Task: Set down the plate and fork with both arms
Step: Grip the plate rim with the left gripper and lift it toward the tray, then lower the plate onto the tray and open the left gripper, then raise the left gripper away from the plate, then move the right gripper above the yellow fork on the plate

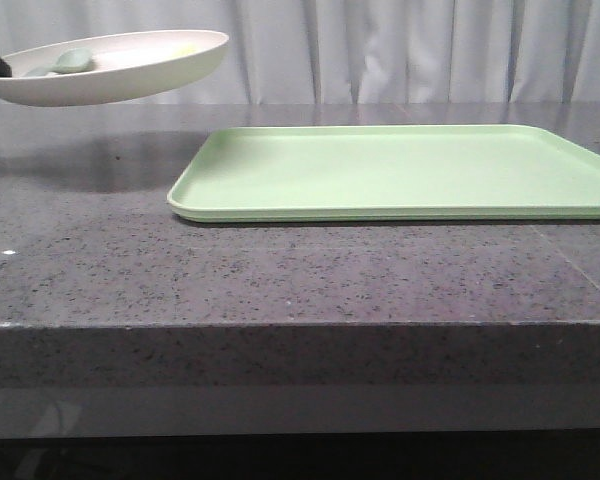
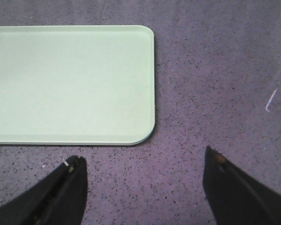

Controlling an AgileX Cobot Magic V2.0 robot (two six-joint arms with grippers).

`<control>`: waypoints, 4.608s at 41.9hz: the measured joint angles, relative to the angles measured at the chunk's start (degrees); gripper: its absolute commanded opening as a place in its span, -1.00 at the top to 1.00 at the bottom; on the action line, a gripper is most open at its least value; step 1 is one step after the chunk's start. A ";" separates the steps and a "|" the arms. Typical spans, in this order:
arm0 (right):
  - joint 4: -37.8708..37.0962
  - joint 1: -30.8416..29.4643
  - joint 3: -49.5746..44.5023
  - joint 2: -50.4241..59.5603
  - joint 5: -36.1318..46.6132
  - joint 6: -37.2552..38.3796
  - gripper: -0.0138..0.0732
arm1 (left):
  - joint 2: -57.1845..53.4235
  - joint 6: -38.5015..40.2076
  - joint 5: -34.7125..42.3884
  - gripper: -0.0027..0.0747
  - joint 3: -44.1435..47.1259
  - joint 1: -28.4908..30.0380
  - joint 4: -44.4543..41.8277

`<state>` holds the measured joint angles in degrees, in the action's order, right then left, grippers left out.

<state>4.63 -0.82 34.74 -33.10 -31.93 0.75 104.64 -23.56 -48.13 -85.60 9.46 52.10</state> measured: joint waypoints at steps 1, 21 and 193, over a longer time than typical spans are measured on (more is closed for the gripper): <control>0.00 0.00 0.00 0.00 0.00 0.00 -0.56 | 0.00 0.65 0.56 0.98 -0.15 -0.79 0.00; 0.00 0.00 0.00 0.00 0.00 0.00 -0.56 | 0.00 16.80 15.10 0.98 -0.43 -22.62 -9.18; 3.65 18.39 17.81 -14.91 -17.66 -12.44 -0.56 | -59.85 23.56 -1.11 0.26 34.76 -35.95 -53.02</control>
<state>8.27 17.57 52.55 -48.01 -49.59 -11.69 44.79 0.00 -49.25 -50.84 -26.49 -0.92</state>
